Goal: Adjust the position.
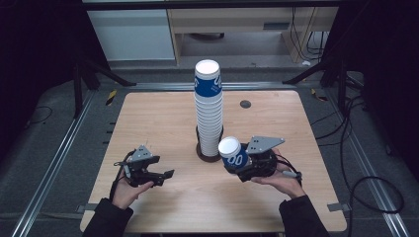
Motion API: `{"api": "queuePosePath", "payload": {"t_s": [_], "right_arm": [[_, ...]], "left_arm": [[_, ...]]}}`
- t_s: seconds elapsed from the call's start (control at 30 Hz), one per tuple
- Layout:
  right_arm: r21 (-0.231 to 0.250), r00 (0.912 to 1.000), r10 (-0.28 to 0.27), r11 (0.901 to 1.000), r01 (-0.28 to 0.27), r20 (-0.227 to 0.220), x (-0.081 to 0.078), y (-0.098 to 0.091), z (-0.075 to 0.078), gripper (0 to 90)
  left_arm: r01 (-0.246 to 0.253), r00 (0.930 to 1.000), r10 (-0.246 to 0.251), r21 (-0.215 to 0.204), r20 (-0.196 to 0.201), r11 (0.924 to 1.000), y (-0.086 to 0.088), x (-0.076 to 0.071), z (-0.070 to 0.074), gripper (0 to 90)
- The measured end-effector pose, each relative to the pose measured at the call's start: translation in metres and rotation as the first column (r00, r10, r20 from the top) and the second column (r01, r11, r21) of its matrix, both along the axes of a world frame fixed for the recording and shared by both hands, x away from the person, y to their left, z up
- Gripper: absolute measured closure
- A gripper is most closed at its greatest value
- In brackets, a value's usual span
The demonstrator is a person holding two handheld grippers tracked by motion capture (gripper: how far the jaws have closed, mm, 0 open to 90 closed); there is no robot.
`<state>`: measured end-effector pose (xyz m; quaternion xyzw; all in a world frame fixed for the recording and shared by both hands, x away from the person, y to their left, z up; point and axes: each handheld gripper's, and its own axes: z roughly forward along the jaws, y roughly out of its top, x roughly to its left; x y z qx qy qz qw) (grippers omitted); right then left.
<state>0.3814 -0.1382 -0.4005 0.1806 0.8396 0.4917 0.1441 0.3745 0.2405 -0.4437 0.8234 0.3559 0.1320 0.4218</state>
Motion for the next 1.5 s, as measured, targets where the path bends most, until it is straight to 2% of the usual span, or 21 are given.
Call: {"api": "queuePosePath", "payload": {"t_s": [0.03,0.23,0.33,0.4,0.53,1.07,1.3,1.5], "right_arm": [[-0.016,0.9999,0.016,0.9997,-0.016,0.002,-0.001,0.002,-0.002,20.1],[-0.034,0.9981,0.06,0.9976,-0.06,-0.014,-0.001,0.008,-0.007,20.1],[-0.074,0.996,0.087,0.9934,-0.088,-0.021,-0.002,0.012,-0.011,20.1],[-0.083,0.9943,0.104,0.991,-0.106,-0.021,-0.003,0.015,-0.013,20.1],[-0.087,0.9902,0.137,0.9866,-0.138,-0.028,-0.003,0.019,-0.015,20.1],[-0.137,0.976,0.21,0.9667,-0.216,-0.058,0.0,0.041,-0.031,20.3],[-0.161,0.9688,0.239,0.9556,-0.247,-0.066,0.0,0.051,-0.037,20.3],[-0.178,0.9616,0.265,0.9453,-0.274,-0.072,0.001,0.059,-0.042,20.3]], "left_arm": [[0.008,1.0,-0.008,-0.002,0.0,1.0,-0.001,-0.001,0.001,18.4],[0.056,0.9985,-0.056,-0.001,-0.001,0.9985,-0.007,-0.004,0.004,18.5],[0.084,0.9965,-0.084,0.006,-0.001,0.9965,-0.011,-0.006,0.006,18.4],[0.117,0.9932,-0.117,-0.002,-0.004,0.9932,-0.014,-0.009,0.009,18.4],[0.138,0.9905,-0.138,-0.006,-0.002,0.9904,-0.017,-0.011,0.011,18.5],[0.219,0.9758,-0.218,-0.017,0.014,0.9757,-0.029,-0.019,0.019,18.6],[0.27,0.9629,-0.27,-0.018,0.009,0.9628,-0.036,-0.022,0.019,19.7],[0.292,0.9565,-0.292,-0.027,0.009,0.9561,-0.042,-0.022,0.021,20.0]]}}
